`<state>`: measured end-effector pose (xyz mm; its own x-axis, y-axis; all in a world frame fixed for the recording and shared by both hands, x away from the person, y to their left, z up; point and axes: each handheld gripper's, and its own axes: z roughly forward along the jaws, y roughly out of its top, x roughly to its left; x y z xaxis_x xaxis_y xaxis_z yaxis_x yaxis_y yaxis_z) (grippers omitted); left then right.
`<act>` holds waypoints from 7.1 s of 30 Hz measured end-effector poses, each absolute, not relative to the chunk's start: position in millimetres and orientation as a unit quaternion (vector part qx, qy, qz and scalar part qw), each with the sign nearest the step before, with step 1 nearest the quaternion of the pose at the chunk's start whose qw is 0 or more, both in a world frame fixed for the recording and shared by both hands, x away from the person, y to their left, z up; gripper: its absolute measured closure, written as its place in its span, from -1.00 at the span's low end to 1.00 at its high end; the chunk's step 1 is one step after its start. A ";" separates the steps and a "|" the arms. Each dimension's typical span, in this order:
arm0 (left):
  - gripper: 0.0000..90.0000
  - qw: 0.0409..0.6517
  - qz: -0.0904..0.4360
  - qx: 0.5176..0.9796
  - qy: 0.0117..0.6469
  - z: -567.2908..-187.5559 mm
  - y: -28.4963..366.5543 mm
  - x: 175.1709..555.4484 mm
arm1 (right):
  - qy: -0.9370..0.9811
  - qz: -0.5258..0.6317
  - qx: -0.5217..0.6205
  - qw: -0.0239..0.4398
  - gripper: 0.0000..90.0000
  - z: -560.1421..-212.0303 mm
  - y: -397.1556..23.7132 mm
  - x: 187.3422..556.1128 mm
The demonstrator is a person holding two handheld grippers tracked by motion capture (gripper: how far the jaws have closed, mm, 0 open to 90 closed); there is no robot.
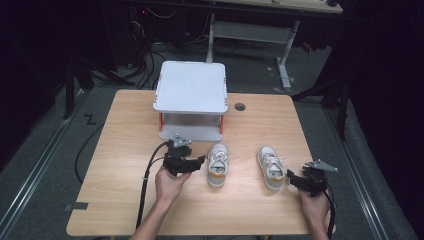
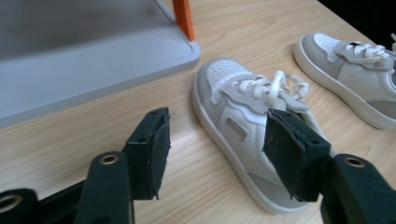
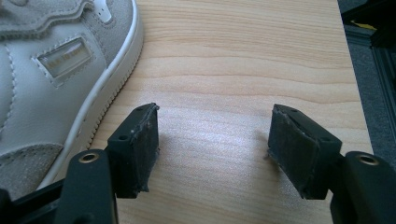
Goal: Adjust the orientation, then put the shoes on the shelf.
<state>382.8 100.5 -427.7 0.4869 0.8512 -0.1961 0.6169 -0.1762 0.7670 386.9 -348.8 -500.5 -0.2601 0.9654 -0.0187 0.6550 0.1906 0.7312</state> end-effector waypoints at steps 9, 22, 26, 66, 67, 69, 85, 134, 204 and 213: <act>-0.17 0.424 0.154 0.737 0.504 -423.8 130.1 379.9 | 0.730 0.311 0.555 0.249 -0.26 -500.6 -348.8 386.9; -0.18 0.431 0.169 0.715 0.523 -428.6 162.8 369.3 | 0.730 0.311 0.555 0.249 -0.26 -500.6 -348.7 386.9; -0.20 0.430 0.170 0.710 0.531 -432.4 170.4 366.6 | 0.730 0.311 0.555 0.249 -0.26 -500.5 -348.8 386.9; -0.21 0.351 0.210 0.701 0.584 -500.5 198.4 362.9 | 0.716 0.311 0.569 0.257 0.00 -500.0 -350.5 388.3; -0.21 0.349 0.212 0.701 0.584 -501.6 198.5 363.2 | 0.715 0.310 0.571 0.258 0.04 -499.9 -351.0 388.2; -0.21 0.346 0.218 0.702 0.584 -502.7 198.6 363.0 | 0.715 0.310 0.569 0.261 0.09 -499.9 -352.2 388.1; -0.26 0.321 0.255 0.711 0.571 -506.0 191.6 361.8 | 0.720 0.390 0.526 0.229 0.25 -460.6 -343.6 363.9; -0.28 0.326 0.251 0.708 0.574 -506.0 192.4 361.8 | 0.783 0.315 0.476 0.246 0.75 -447.3 -300.0 393.6; -0.28 0.341 0.240 0.699 0.582 -505.9 195.8 361.6 | 0.857 0.257 0.396 0.206 0.59 -441.2 -176.8 409.8; -0.28 0.336 0.243 0.700 0.581 -505.8 195.0 361.6 | 0.853 0.283 0.400 0.177 0.46 -441.3 -179.6 405.0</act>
